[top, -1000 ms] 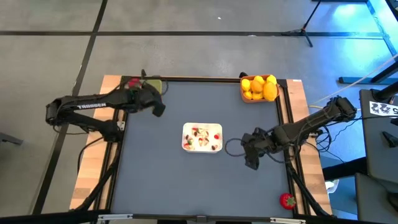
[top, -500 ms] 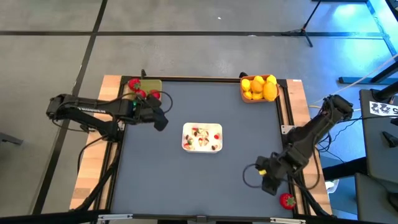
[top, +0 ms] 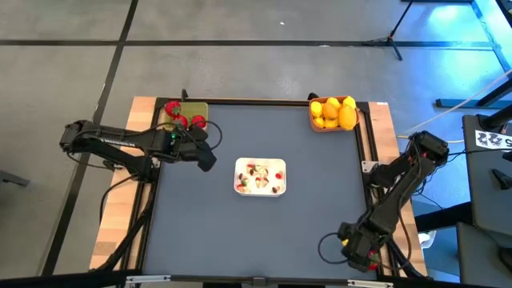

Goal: Sort produce into baskets
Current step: Put the red tomato into the yellow bin

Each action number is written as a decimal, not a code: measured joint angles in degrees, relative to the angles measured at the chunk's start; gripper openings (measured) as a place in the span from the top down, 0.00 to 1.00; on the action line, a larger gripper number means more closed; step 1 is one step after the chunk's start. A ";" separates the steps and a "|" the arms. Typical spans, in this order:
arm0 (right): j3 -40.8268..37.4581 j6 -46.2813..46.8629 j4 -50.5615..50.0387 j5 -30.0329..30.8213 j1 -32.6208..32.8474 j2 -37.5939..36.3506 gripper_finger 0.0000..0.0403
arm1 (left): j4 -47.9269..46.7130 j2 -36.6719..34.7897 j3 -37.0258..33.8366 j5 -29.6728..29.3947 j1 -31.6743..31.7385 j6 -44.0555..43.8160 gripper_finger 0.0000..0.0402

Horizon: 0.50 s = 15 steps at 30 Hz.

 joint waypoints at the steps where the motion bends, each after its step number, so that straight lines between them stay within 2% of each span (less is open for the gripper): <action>1: 0.00 0.35 -0.44 -0.97 0.46 0.48 0.21 | 0.00 0.00 0.00 -0.01 0.00 0.00 0.13; 15: 0.20 0.15 2.66 -4.17 4.41 9.69 0.21 | -0.02 0.00 0.00 -0.22 0.00 -0.11 0.13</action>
